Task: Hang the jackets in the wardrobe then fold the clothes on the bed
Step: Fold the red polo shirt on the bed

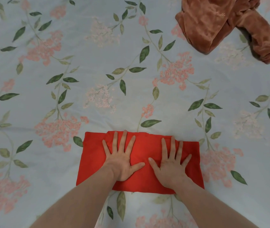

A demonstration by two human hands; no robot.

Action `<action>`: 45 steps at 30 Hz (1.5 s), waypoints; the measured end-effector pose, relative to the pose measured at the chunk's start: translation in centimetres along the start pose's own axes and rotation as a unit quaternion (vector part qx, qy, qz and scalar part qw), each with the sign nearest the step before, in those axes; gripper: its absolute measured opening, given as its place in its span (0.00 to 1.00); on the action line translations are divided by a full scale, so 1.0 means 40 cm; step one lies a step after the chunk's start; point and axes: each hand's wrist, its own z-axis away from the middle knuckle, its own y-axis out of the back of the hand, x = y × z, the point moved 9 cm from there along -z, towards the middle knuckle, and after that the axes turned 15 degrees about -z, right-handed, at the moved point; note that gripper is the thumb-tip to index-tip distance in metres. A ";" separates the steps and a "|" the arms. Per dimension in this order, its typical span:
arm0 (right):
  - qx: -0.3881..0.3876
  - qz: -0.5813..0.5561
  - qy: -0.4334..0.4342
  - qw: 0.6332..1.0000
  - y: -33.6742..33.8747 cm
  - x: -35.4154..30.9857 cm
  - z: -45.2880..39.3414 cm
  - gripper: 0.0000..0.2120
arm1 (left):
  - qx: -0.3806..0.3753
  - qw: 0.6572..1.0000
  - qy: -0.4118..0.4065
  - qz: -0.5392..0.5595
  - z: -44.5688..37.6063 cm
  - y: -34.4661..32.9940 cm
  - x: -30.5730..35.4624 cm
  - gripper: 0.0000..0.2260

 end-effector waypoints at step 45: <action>0.270 -0.388 -0.179 0.863 0.219 0.269 0.190 0.41 | 0.230 0.966 -0.115 0.036 0.159 0.162 0.183 0.27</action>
